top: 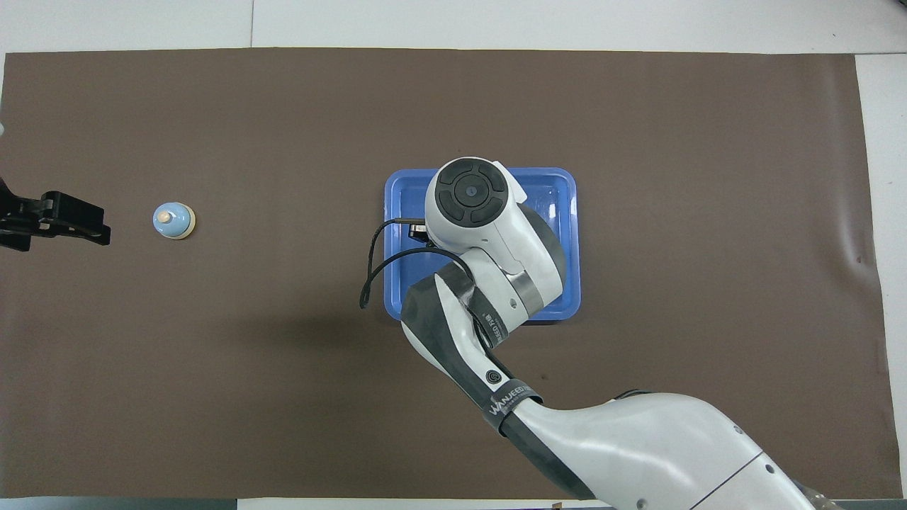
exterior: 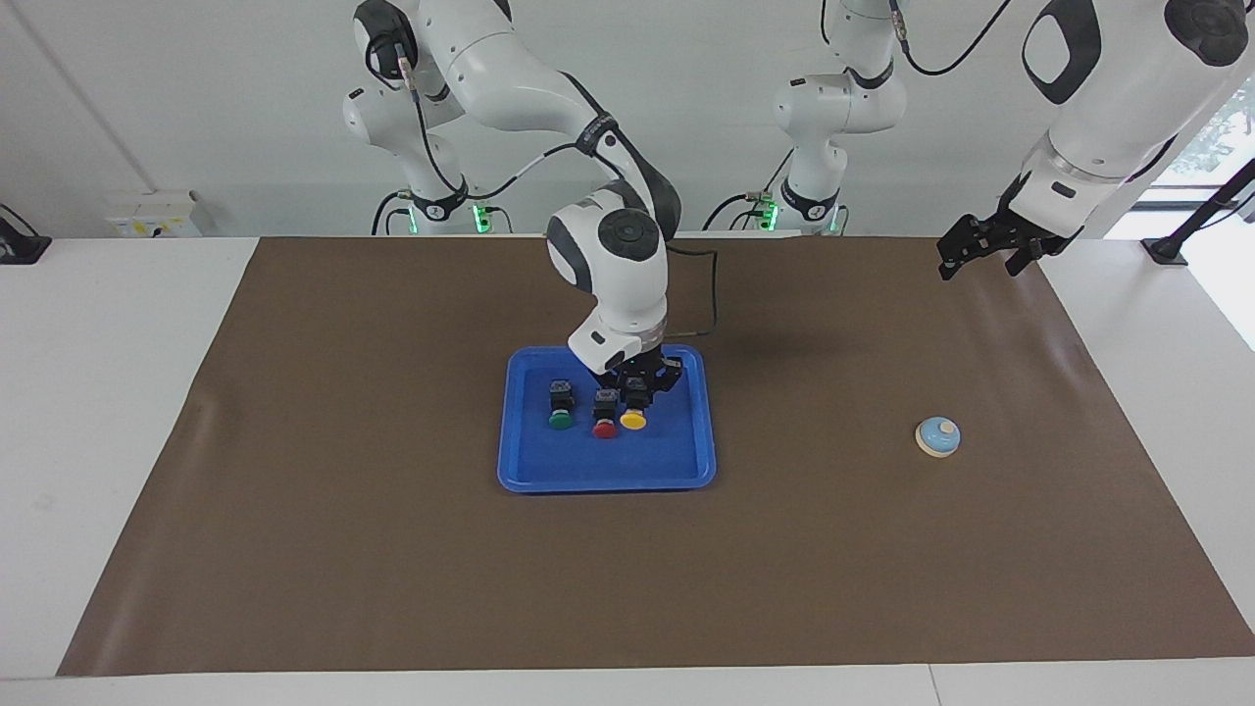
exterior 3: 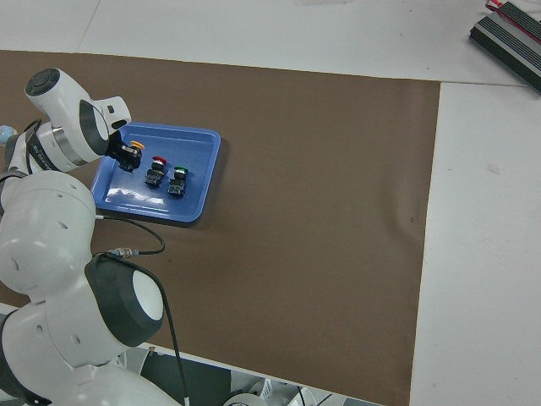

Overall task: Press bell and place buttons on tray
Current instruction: 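Carry the yellow button into the tray and release it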

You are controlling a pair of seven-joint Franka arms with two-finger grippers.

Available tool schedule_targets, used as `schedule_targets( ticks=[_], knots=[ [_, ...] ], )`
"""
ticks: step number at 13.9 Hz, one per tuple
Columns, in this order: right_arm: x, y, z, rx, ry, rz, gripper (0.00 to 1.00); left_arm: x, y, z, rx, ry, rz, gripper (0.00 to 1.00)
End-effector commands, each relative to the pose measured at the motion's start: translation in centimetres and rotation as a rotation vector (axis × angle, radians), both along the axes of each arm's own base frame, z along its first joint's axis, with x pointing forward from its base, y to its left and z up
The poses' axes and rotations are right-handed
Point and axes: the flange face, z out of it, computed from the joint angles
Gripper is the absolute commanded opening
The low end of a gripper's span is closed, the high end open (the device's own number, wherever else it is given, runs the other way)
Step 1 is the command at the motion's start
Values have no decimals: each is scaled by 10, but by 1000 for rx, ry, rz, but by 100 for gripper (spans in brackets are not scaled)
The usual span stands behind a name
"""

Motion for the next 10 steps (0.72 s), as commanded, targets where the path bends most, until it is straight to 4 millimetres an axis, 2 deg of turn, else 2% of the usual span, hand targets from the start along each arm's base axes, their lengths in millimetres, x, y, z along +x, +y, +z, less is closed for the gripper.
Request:
schedule_targets(
  ticks=[1, 4, 10],
  knots=[
    [6, 3, -4, -10, -26, 22, 0, -4, 2, 3, 0, 6, 4, 100],
    [-1, 8, -10, -50, -40, 194, 0, -4, 2, 3, 0, 6, 4, 100],
    [-13, 16, -21, -49, -31, 288, 0, -4, 2, 3, 0, 6, 4, 100]
  ],
)
